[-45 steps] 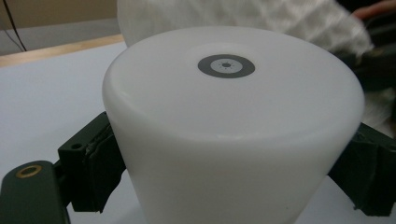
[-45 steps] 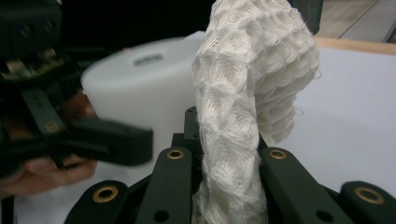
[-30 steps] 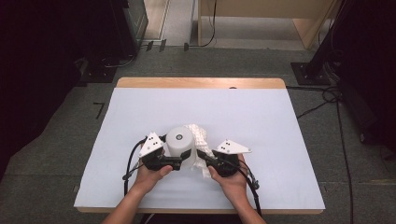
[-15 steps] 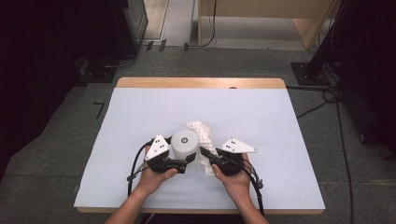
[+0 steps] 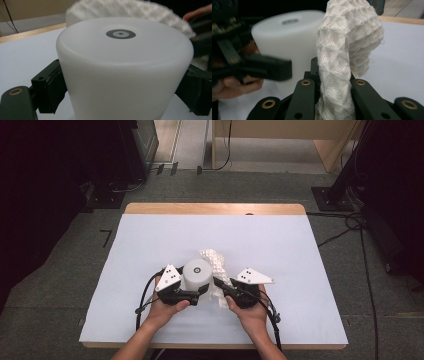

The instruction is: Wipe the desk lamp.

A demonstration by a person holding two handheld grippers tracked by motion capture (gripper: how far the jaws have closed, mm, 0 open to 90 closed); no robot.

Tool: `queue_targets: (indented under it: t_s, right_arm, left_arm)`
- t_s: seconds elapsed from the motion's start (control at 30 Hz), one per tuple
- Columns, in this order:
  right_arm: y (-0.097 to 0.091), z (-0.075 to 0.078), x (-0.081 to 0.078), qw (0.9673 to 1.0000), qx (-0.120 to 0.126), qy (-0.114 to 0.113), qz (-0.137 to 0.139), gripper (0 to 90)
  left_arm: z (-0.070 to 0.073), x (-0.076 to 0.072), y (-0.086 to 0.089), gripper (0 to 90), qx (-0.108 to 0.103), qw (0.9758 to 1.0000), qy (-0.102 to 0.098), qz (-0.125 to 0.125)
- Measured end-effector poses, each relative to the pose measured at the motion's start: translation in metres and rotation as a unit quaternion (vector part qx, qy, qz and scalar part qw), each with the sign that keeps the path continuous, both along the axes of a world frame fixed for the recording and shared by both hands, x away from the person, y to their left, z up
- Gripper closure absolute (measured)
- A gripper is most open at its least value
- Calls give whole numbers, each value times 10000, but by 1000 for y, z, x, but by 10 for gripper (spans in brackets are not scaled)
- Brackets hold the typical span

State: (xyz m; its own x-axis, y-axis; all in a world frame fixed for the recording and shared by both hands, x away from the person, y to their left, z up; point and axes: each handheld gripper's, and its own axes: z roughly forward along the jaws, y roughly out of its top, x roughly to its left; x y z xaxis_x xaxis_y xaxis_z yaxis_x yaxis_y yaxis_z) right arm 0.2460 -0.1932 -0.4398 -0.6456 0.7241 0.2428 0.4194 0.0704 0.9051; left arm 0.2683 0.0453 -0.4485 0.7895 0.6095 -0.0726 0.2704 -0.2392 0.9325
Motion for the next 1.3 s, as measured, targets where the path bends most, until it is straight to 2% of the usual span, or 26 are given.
queue_targets:
  t_s: [0.07, 0.13, 0.23, 0.37, 0.47, 0.57, 0.63, 0.73, 0.87, 0.97, 1.03, 1.13, 1.27, 1.3]
  right_arm:
    - [-4, 4, 0, 10000, 38, -63, -11, 799]
    - [-8, 6, 0, 9999, 90, -48, -47, 799]
    - [-8, 2, 2, 10000, 47, -1, -42, 799]
    - [1, -10, 3, 9998, -102, 153, 57, 798]
    - [8, -21, 5, 9990, -260, 309, 203, 798]
    - [12, -27, 6, 9985, -296, 400, 239, 798]
    - [14, -24, 5, 9986, -280, 388, 230, 798]
    - [9, -15, 3, 9994, -151, 238, 194, 798]
    - [3, -1, 1, 9999, -27, 134, 88, 797]
    - [-2, 5, 1, 9999, 78, 91, 67, 797]
    - [-4, 5, 2, 9999, 104, 110, 74, 796]
    - [0, -2, 3, 9998, -1, 196, 94, 796]
    - [6, -12, 6, 9990, -194, 355, 192, 795]
    - [7, -14, 6, 9989, -215, 369, 189, 795]
  left_arm:
    - [-2, -2, -5, 91, 149, 9998, -81, -36]
    - [-2, -4, -7, 90, 198, 9997, -115, -78]
    - [1, -3, -5, 91, 88, 9999, -120, -56]
    - [10, -1, 7, 91, -135, 9998, -160, 74]
    - [14, 1, 15, 91, -242, 9993, -234, 181]
    - [14, 2, 18, 91, -291, 9991, -222, 207]
    - [13, 2, 17, 91, -252, 9994, -181, 175]
    - [8, 3, 12, 91, -151, 9997, -140, 133]
    - [1, 1, 2, 91, 153, 9997, -165, 78]
    - [1, 0, 0, 91, 146, 9998, -151, 30]
    - [3, 0, 0, 91, 81, 9998, -164, 11]
    - [7, 0, 5, 91, -33, 9998, -196, 63]
    - [11, 1, 10, 90, -94, 9990, -343, 286]
    - [10, 1, 10, 90, -40, 9985, -398, 378]
